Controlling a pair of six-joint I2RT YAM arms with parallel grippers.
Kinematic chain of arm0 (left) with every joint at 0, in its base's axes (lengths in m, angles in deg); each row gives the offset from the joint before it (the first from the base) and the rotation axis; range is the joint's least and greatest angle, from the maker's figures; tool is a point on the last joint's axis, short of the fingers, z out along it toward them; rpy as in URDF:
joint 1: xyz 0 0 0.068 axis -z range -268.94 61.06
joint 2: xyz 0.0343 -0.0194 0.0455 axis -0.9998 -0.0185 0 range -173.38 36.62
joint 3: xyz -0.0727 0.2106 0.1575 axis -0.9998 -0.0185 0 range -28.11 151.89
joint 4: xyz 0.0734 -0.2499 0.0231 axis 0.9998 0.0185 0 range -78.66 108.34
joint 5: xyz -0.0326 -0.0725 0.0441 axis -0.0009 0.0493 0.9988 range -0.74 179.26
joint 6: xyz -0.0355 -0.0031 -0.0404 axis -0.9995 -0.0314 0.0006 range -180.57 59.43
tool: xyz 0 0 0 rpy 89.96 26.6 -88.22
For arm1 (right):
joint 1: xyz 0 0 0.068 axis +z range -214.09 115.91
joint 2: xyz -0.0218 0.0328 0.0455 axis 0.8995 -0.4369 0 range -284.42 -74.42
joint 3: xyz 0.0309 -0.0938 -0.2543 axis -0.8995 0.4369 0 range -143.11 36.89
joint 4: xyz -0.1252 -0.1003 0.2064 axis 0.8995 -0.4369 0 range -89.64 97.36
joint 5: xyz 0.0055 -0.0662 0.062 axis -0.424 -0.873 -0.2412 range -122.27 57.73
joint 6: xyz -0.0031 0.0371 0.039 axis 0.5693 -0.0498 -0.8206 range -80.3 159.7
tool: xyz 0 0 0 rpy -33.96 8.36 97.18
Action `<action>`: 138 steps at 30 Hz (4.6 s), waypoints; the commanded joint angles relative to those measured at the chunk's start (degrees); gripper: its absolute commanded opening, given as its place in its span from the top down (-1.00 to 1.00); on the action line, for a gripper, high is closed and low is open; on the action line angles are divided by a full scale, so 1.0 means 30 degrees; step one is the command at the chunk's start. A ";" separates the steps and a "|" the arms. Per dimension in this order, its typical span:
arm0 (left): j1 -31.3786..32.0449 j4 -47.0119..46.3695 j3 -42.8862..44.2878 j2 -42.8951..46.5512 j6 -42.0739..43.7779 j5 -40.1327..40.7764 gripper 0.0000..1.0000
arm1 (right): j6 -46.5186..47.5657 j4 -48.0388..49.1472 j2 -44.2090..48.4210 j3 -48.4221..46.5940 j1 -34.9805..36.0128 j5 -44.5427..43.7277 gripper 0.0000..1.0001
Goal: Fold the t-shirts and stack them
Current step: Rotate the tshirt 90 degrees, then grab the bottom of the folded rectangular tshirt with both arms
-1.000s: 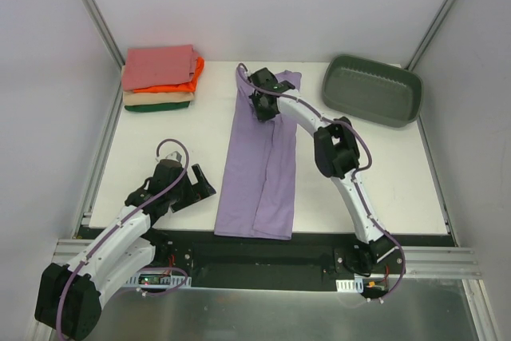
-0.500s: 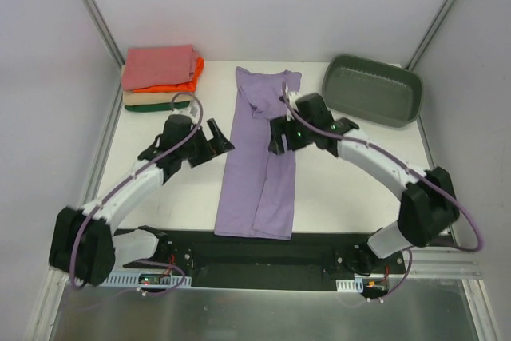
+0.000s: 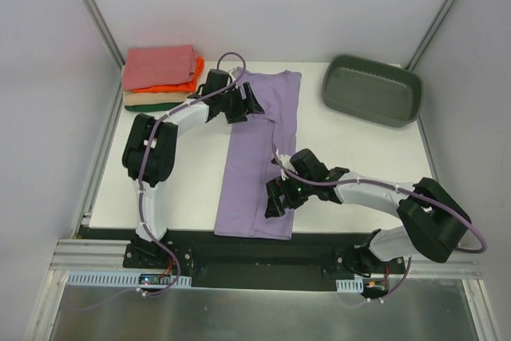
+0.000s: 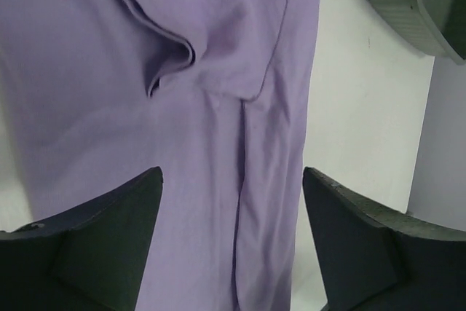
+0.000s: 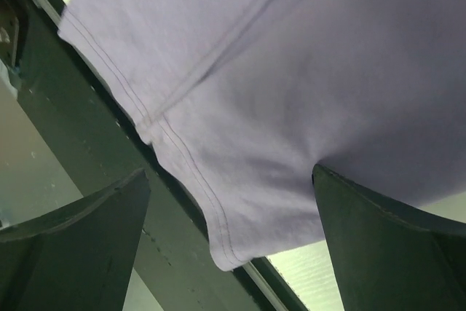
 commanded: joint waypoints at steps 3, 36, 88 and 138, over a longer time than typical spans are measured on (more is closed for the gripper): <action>-0.0129 -0.0269 0.3753 -0.3190 0.0434 -0.0496 -0.38 | -0.0743 0.1366 0.0083 0.1424 0.0020 0.1345 -0.92; 0.0516 0.0727 0.4869 -0.4893 0.1431 0.1059 0.54 | -0.1534 0.1834 -0.0650 0.2479 -0.0009 0.0936 -0.93; 0.0311 0.4979 -0.3820 0.7668 0.2341 0.0793 -0.98 | -0.1562 -0.2589 0.3454 -0.0595 -0.0009 -0.3280 -0.92; 0.2449 0.2747 -1.6363 1.7687 -0.2346 0.2787 -0.98 | -0.5019 -0.3001 1.2556 0.2942 -0.3084 -0.4867 -0.92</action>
